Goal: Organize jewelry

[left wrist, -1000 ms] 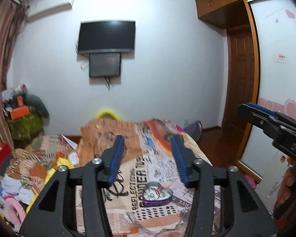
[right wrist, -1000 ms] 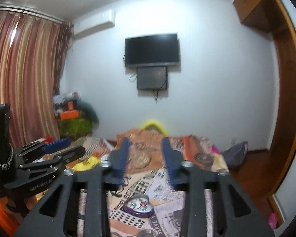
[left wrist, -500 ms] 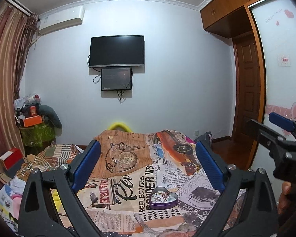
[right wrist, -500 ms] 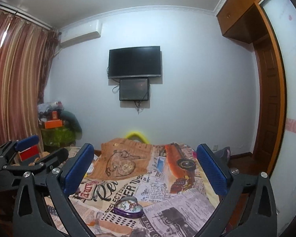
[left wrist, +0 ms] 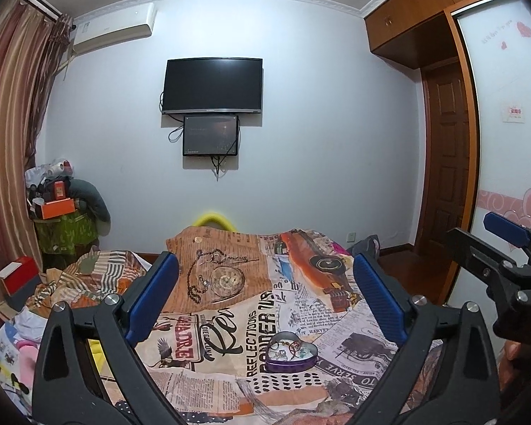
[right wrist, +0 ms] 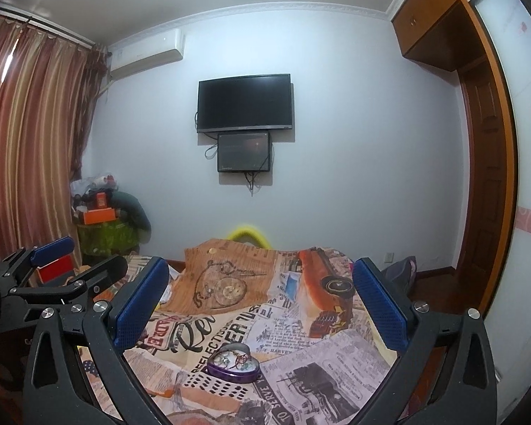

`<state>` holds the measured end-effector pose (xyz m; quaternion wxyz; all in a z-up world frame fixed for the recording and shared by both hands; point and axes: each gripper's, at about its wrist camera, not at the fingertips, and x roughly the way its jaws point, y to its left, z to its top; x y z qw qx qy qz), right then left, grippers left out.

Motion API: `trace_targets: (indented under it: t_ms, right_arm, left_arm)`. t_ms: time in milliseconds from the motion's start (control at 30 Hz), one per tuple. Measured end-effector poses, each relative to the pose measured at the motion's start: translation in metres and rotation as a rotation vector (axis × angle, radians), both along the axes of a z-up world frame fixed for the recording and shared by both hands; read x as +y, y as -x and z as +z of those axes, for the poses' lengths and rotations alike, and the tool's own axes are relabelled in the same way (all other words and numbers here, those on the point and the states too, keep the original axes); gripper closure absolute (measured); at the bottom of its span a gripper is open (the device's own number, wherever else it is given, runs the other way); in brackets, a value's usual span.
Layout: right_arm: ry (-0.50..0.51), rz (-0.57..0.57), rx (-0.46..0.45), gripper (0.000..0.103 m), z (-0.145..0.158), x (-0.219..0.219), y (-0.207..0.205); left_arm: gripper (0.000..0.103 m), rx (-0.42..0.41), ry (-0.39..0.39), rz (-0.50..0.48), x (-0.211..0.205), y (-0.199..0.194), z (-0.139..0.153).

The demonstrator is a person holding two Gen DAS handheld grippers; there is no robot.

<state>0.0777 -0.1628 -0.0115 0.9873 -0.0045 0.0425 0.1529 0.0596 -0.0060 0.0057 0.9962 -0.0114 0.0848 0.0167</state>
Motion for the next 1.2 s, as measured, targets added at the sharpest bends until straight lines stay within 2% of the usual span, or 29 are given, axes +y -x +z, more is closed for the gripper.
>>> trace_targets:
  t_ms: [1200]
  right_arm:
    - [0.006,-0.002,0.016,0.0,0.0016,-0.0011,0.002]
  left_arm:
    - [0.003,0.025,0.025,-0.013,-0.0025,-0.0077,-0.002]
